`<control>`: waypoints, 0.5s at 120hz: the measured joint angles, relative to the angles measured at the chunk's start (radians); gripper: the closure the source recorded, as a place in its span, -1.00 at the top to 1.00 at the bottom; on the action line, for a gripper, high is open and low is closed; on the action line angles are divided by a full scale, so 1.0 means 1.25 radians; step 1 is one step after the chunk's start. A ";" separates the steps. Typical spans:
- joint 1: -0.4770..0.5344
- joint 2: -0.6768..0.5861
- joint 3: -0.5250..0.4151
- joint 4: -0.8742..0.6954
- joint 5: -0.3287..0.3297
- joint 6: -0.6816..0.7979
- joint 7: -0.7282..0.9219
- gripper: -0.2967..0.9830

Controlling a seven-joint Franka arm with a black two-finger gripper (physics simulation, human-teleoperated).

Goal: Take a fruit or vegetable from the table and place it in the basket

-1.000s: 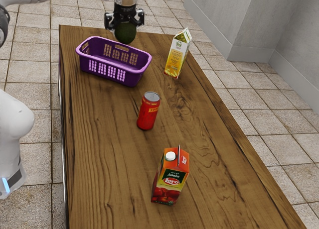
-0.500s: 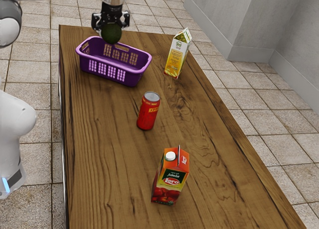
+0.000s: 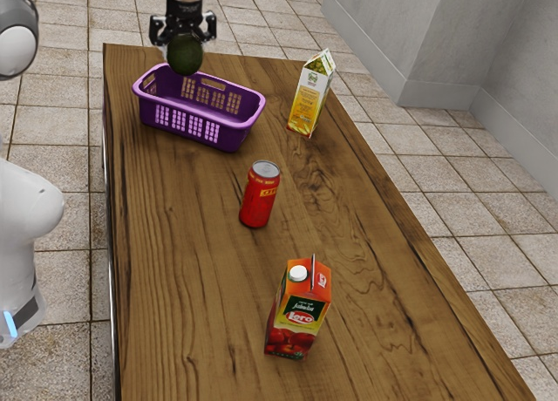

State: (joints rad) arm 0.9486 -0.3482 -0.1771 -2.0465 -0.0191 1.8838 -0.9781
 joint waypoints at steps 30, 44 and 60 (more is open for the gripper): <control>-0.004 -0.011 0.010 -0.001 -0.002 0.000 0.013 0.52; -0.077 0.007 0.004 0.021 -0.025 0.015 0.003 0.53; -0.464 0.203 -0.071 0.439 0.012 -0.077 -0.221 0.53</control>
State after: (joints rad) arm 0.3688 -0.0948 -0.2658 -1.4979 -0.0043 1.7871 -1.2542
